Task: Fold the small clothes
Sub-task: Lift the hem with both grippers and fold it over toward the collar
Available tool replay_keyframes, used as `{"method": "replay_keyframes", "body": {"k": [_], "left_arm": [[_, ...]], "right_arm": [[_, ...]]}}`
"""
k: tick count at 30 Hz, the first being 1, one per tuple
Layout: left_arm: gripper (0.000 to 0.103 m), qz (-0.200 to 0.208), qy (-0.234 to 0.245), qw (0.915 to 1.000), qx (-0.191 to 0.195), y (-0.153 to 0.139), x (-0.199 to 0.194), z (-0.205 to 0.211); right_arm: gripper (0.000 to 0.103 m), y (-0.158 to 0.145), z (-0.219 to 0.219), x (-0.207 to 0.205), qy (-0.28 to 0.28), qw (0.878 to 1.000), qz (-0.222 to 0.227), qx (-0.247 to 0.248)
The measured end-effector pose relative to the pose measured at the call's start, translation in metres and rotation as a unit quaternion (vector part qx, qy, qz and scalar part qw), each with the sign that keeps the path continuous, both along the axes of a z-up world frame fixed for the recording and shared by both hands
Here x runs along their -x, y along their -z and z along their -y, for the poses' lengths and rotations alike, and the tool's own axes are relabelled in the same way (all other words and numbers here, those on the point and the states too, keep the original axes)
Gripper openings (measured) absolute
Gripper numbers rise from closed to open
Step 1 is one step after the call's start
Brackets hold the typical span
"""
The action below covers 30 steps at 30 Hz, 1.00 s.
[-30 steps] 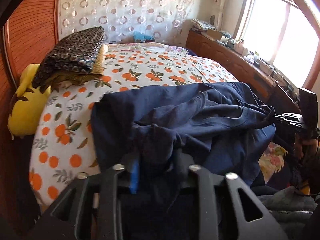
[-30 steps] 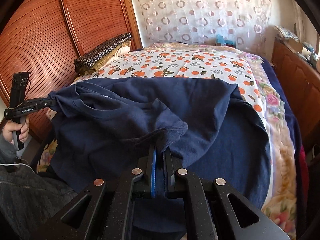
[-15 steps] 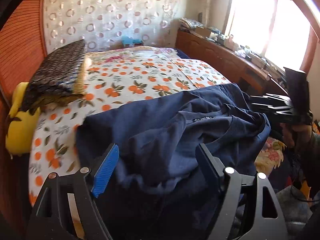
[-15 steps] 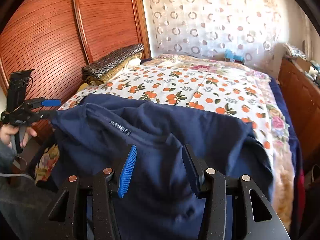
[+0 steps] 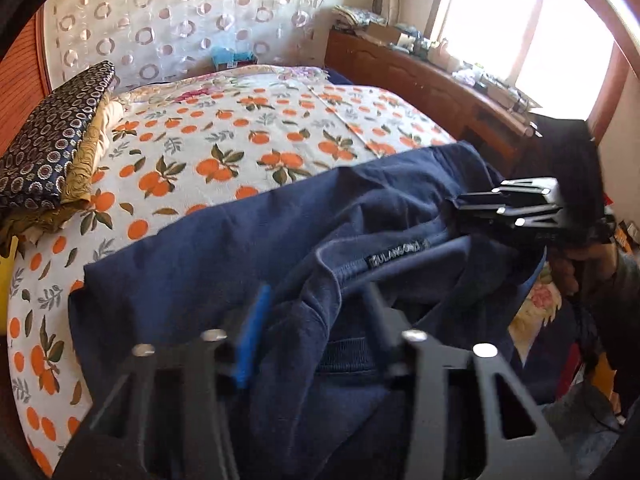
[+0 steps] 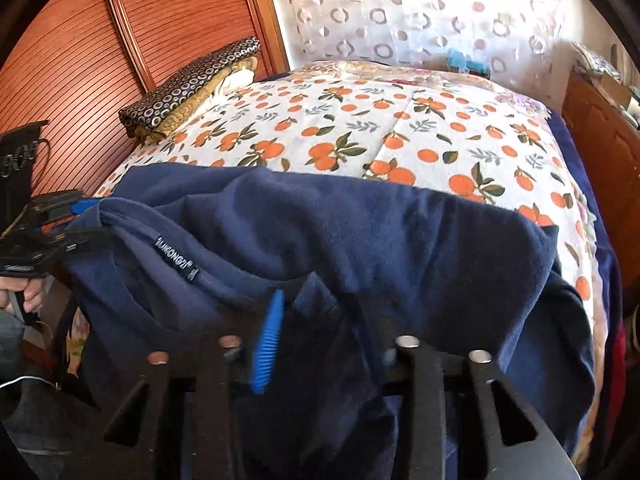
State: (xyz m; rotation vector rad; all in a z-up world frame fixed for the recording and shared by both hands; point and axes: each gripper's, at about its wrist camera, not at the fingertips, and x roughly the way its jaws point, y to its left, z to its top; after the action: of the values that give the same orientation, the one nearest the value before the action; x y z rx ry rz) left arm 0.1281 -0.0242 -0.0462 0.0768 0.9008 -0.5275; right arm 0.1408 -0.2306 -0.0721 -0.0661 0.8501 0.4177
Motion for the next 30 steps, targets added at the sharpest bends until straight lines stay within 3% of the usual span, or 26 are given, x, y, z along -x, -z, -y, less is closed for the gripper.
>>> {"method": "replay_keyframes", "body": {"k": [2, 5, 12, 20, 26, 30], "left_arm": [[0.018, 0.009, 0.003, 0.9999, -0.01, 0.0, 0.008, 0.001], [0.009, 0.021, 0.01, 0.9997, -0.007, -0.006, 0.027, -0.005], [0.009, 0.024, 0.019, 0.9994, 0.017, -0.027, 0.086, -0.024], [0.009, 0.034, 0.02, 0.9989, 0.023, -0.038, 0.124, -0.031], [0.013, 0.011, 0.013, 0.9995, 0.027, -0.033, 0.122, -0.031], [0.013, 0.026, 0.015, 0.999, 0.033, -0.045, 0.128, -0.029]], "right_arm": [[0.009, -0.002, -0.003, 0.005, -0.006, 1.0, 0.004, 0.004], [0.007, -0.009, -0.001, 0.024, -0.012, 1.0, 0.024, -0.002], [0.006, -0.027, 0.014, 0.083, -0.02, 0.996, 0.039, -0.074], [0.006, -0.019, 0.014, 0.141, -0.044, 0.998, 0.005, -0.048], [0.006, -0.029, 0.031, 0.155, -0.026, 0.998, 0.0, -0.053], [0.006, -0.037, 0.036, 0.164, -0.022, 0.999, 0.006, -0.046]]}}
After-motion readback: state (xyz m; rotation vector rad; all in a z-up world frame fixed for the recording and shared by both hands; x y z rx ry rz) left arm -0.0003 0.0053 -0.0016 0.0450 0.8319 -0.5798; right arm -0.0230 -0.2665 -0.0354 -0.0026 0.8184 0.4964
